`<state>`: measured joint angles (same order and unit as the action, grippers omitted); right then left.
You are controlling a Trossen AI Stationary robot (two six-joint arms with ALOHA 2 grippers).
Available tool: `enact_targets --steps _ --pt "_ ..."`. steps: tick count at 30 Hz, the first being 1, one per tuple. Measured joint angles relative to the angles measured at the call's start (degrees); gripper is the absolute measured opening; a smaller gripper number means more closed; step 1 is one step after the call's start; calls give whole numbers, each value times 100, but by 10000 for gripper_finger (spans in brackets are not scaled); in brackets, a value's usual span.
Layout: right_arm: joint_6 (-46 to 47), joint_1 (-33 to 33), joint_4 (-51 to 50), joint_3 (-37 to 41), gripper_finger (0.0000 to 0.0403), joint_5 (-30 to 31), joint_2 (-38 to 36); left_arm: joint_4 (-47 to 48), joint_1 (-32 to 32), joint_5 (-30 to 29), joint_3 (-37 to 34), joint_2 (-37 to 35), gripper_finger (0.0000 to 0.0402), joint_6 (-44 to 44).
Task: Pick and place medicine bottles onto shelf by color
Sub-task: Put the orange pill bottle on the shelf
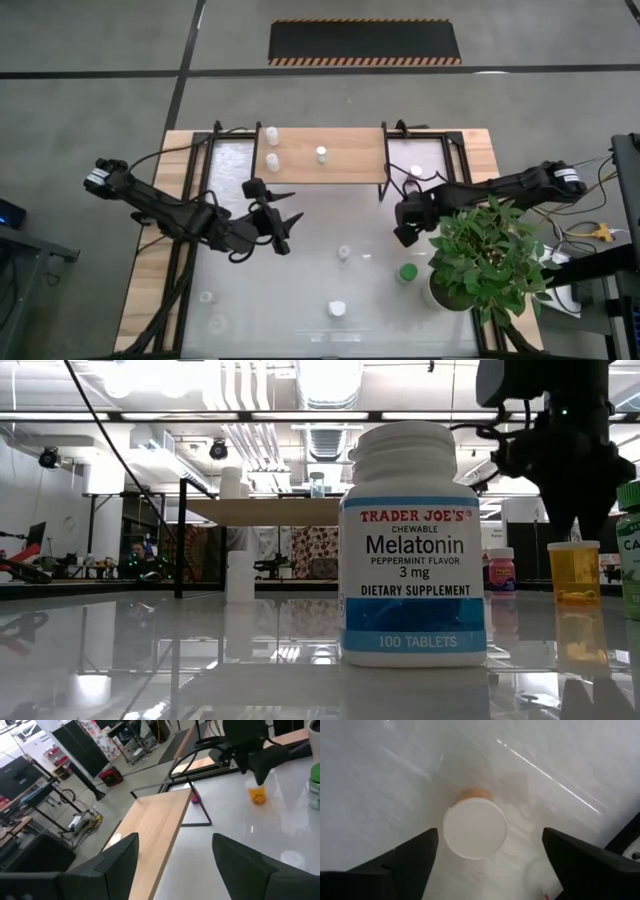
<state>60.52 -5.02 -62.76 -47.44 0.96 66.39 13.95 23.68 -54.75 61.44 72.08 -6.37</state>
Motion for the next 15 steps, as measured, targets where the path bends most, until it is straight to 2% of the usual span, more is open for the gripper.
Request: enact_targets --steps 3,9,15 --pt "47 -11 33 44 365 6 127 -2 0 -138 -5 -1 235 1" --pt "40 -11 205 48 368 10 384 -10 0 -152 -62 -4 235 6" --pt "-8 -11 349 48 328 -86 597 -26 0 -152 -292 -9 235 54"
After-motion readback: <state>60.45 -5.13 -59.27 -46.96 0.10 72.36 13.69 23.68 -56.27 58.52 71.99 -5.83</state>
